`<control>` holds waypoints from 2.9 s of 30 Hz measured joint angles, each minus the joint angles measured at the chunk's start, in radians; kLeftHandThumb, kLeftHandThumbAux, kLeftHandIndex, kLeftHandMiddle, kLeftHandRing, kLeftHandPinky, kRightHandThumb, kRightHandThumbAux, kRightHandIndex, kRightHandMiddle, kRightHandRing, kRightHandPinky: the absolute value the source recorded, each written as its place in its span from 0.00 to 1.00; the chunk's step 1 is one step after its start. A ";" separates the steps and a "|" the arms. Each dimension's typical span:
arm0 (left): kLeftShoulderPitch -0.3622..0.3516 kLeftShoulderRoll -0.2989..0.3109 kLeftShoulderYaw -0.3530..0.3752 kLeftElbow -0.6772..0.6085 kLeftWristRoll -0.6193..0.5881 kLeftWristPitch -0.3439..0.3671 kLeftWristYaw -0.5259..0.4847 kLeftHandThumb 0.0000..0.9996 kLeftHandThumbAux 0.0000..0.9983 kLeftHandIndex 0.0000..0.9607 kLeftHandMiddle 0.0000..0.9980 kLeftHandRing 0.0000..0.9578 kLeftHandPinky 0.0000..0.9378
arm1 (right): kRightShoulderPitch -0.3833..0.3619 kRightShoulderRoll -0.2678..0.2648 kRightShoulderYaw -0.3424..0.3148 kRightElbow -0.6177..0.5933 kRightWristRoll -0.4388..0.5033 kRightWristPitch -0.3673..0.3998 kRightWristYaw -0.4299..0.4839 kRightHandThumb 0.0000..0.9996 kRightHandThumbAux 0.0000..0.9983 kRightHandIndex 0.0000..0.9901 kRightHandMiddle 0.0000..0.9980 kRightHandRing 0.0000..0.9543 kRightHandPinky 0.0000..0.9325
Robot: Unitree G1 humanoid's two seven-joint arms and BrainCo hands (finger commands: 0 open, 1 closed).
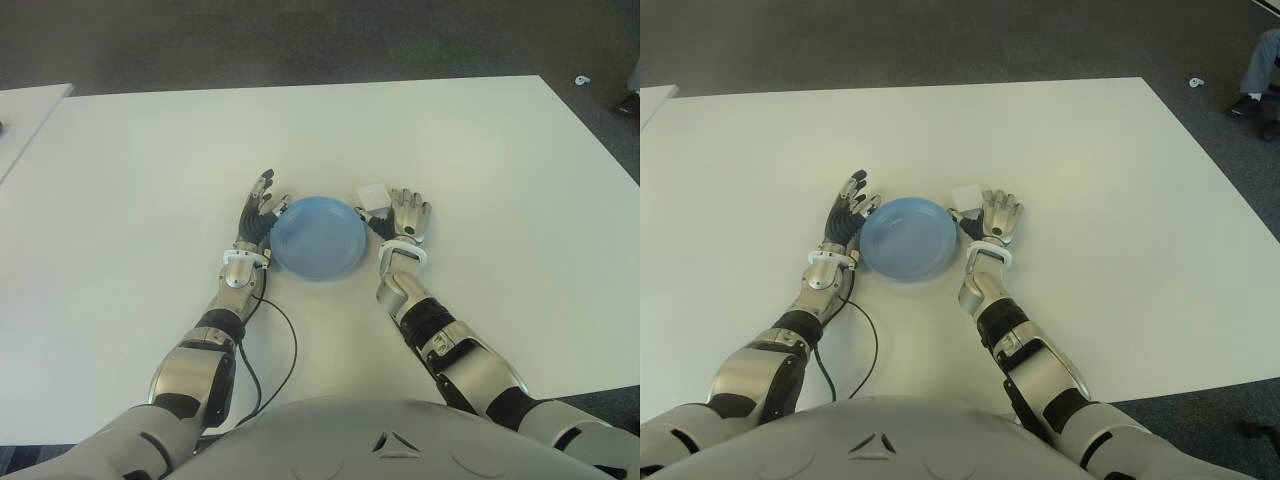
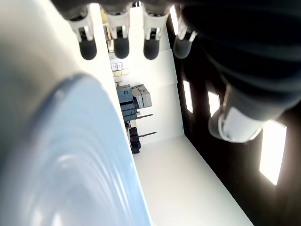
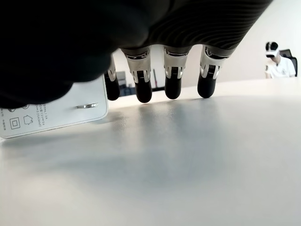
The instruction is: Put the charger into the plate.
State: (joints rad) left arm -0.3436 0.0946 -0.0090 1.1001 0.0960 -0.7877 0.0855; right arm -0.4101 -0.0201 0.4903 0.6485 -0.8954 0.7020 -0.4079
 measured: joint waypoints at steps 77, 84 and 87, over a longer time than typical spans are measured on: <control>0.010 -0.010 0.032 -0.012 -0.037 -0.002 -0.039 0.00 0.63 0.02 0.05 0.02 0.03 | -0.012 0.030 -0.225 0.139 0.254 -0.440 -0.525 0.74 0.70 0.45 0.81 0.85 0.89; 0.010 -0.010 0.031 -0.013 -0.037 -0.002 -0.039 0.00 0.63 0.02 0.06 0.04 0.05 | -0.015 0.005 -0.194 0.136 0.238 -0.426 -0.469 0.74 0.70 0.45 0.80 0.84 0.88; 0.010 -0.011 0.031 -0.014 -0.037 -0.002 -0.039 0.00 0.63 0.02 0.06 0.04 0.04 | -0.010 -0.010 -0.178 0.121 0.228 -0.423 -0.435 0.74 0.70 0.45 0.79 0.83 0.86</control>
State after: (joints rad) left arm -0.3337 0.0838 0.0222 1.0864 0.0590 -0.7893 0.0464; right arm -0.4201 -0.0306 0.3122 0.7699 -0.6679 0.2787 -0.8426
